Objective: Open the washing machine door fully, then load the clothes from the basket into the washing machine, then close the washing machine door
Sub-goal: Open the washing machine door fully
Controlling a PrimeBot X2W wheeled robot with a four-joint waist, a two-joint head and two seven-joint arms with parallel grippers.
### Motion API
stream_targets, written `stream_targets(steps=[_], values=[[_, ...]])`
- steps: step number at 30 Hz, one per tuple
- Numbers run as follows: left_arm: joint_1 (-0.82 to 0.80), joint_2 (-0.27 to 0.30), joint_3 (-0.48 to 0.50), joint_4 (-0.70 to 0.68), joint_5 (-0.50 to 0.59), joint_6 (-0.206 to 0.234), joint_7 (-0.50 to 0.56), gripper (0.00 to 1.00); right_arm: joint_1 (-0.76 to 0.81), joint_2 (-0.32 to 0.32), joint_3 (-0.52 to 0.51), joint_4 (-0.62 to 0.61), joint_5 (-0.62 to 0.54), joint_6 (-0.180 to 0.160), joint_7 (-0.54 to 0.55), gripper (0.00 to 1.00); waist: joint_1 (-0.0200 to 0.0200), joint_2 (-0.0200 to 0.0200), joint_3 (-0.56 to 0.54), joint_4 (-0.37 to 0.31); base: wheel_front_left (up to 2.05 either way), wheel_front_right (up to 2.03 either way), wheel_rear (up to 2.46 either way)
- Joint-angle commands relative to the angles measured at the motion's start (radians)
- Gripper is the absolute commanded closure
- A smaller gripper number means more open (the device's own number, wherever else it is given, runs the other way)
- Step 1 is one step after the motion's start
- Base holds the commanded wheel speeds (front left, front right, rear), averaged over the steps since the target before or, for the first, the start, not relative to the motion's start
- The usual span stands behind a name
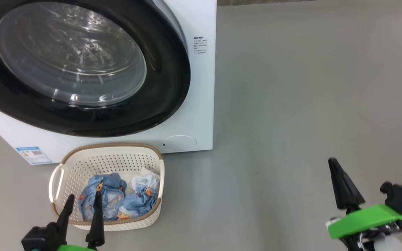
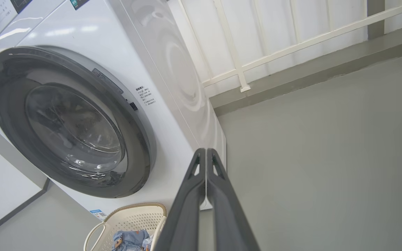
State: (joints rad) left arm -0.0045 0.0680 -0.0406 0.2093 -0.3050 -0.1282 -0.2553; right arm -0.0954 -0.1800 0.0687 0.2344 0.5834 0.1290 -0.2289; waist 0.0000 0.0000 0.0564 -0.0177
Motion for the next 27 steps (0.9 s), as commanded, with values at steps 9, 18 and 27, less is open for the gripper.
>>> stream_targets(steps=[9,18,27], values=[[-0.051,0.007,0.025,-0.027,-0.008,-0.003,-0.006,0.00,-0.192,0.018,0.054,-0.029,0.178,0.002,-0.029,1.00,0.0000,0.0000,0.025,0.012,0.00,0.00,0.00],[-0.086,0.005,0.010,-0.033,-0.014,-0.003,-0.006,0.00,-0.380,0.032,0.062,-0.049,0.414,0.002,-0.033,1.00,0.0000,0.0000,0.066,0.039,0.00,0.00,0.00],[-0.127,0.003,-0.006,-0.041,-0.021,-0.003,-0.006,0.00,-0.537,-0.014,0.107,-0.060,0.670,0.002,-0.033,1.00,0.0000,0.0000,0.119,0.071,0.00,0.00,0.00]])
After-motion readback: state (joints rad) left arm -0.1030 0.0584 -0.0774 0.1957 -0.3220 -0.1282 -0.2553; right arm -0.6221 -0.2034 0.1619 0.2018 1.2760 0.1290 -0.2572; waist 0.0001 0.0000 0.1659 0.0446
